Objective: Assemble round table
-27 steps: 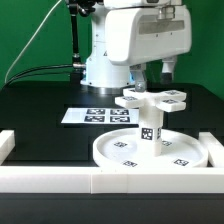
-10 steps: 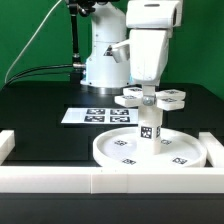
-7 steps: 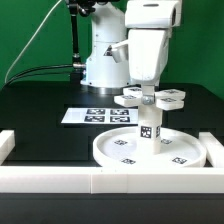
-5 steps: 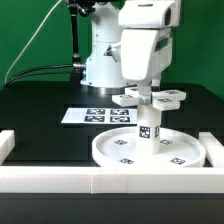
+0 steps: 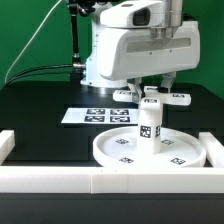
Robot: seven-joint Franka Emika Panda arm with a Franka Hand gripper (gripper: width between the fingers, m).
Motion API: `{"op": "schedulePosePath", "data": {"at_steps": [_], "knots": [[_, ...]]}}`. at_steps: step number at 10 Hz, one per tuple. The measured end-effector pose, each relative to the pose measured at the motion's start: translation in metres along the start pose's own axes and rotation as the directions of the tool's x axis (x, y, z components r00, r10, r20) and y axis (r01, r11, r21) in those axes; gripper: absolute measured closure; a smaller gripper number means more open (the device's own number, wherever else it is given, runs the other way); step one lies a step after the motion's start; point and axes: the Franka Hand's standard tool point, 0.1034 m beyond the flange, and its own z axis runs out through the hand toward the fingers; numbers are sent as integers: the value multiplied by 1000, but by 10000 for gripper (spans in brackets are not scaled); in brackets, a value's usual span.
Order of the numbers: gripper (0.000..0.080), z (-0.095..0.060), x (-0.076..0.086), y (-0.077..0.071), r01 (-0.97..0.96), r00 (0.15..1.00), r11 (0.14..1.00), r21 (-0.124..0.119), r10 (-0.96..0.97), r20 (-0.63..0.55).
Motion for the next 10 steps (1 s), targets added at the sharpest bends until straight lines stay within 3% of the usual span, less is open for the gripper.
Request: {"op": "schedulePosePath", "data": {"at_steps": [4, 5, 10], "knots": [[359, 0, 0, 0, -257, 966, 966, 8, 257, -2], [358, 0, 0, 3, -393, 919, 919, 30, 394, -5], [358, 0, 4, 4, -794, 604, 605, 64, 796, -33]]}}
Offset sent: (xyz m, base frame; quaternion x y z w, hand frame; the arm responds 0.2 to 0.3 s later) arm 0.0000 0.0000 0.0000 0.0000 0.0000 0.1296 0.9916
